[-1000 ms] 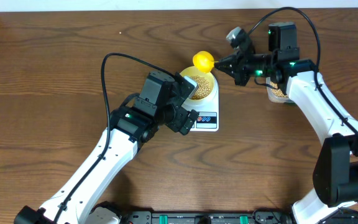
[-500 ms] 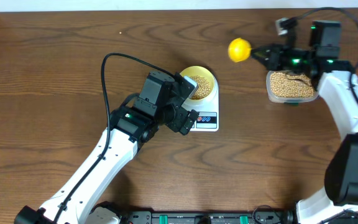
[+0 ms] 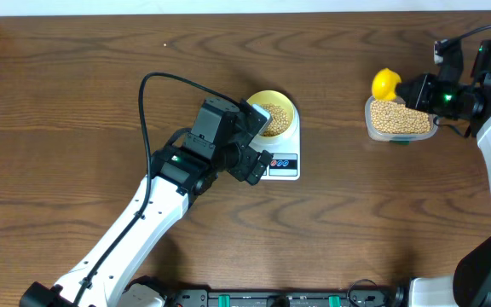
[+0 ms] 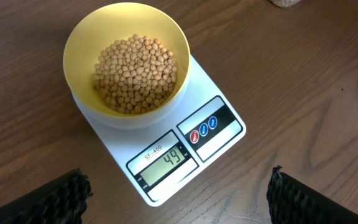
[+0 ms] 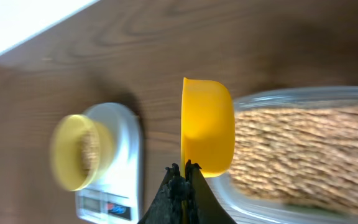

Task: Scoop item into bowl and weigh 50g on scale

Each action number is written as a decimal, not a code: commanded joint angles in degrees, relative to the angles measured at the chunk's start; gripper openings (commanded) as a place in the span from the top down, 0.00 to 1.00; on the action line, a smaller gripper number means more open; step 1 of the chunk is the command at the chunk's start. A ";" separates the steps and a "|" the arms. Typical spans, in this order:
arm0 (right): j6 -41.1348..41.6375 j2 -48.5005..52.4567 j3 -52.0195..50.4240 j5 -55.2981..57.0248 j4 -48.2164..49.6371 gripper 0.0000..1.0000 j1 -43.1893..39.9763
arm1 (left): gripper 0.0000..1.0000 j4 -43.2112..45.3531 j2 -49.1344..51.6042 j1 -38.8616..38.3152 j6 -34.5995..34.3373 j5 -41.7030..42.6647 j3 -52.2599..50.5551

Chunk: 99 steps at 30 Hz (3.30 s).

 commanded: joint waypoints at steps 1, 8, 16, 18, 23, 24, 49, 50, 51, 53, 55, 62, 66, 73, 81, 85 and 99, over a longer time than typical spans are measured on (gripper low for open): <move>-2.84 -0.46 -0.15 10.99 -1.49 0.99 -0.13 | 0.07 -0.15 0.33 0.26 -0.13 0.70 -0.46; -4.07 -0.44 -0.17 17.31 -3.26 0.99 -0.13 | 0.07 -0.15 0.33 0.26 -0.13 0.70 -0.46; -4.04 0.26 -0.26 20.79 -5.20 0.99 -0.13 | 0.07 -0.15 0.33 0.26 -0.13 0.68 -0.46; -4.02 0.72 -0.26 20.74 -5.55 0.99 -0.11 | 0.07 -0.15 0.33 0.26 -0.13 0.68 -0.46; -4.02 2.32 -0.28 20.13 -6.01 0.99 -0.07 | 0.07 -0.15 0.33 0.26 -0.13 0.70 -0.46; -4.00 2.78 -0.28 20.09 -6.03 0.99 -0.02 | 0.07 -0.15 0.33 0.26 -0.13 0.70 -0.46; -3.82 6.88 -0.44 14.12 -6.51 0.99 3.26 | 0.07 -0.15 0.33 0.26 -0.13 0.70 -0.46; -3.87 7.30 -0.55 14.19 -6.32 0.99 3.69 | 0.07 -0.15 0.33 0.26 -0.13 0.68 -0.46; -3.87 7.61 -0.59 14.19 -6.29 0.99 3.82 | 0.07 -0.15 0.33 0.24 -0.13 0.68 -0.46; -3.85 8.39 -0.59 14.16 -6.27 0.99 4.02 | 0.07 -0.15 0.33 0.26 -0.13 0.70 -0.46; -3.80 9.38 -0.59 14.12 -6.29 0.99 4.07 | 0.07 -0.15 0.33 0.26 -0.13 0.70 -0.46; -3.45 9.97 -0.59 11.37 -6.34 0.99 3.89 | 0.07 -0.15 0.33 0.26 -0.13 0.70 -0.46; -3.39 8.57 -0.57 11.37 -6.34 0.99 3.63 | 0.07 -0.15 0.33 0.26 -0.13 0.70 -0.46; -3.43 4.46 -0.57 13.79 -6.49 0.99 3.52 | 0.07 -0.15 0.33 0.26 -0.13 0.70 -0.46; -3.87 0.11 -0.57 19.56 -8.20 0.99 3.50 | 0.07 -0.15 0.33 0.26 -0.13 0.70 -0.46; -3.85 -0.02 -0.57 19.54 -8.31 0.99 3.30 | 0.07 -0.15 0.33 0.26 -0.13 0.70 -0.46; -7.67 -0.02 -0.57 24.74 -9.60 0.99 2.86 | 0.07 -0.15 0.33 0.26 -0.11 0.68 -0.46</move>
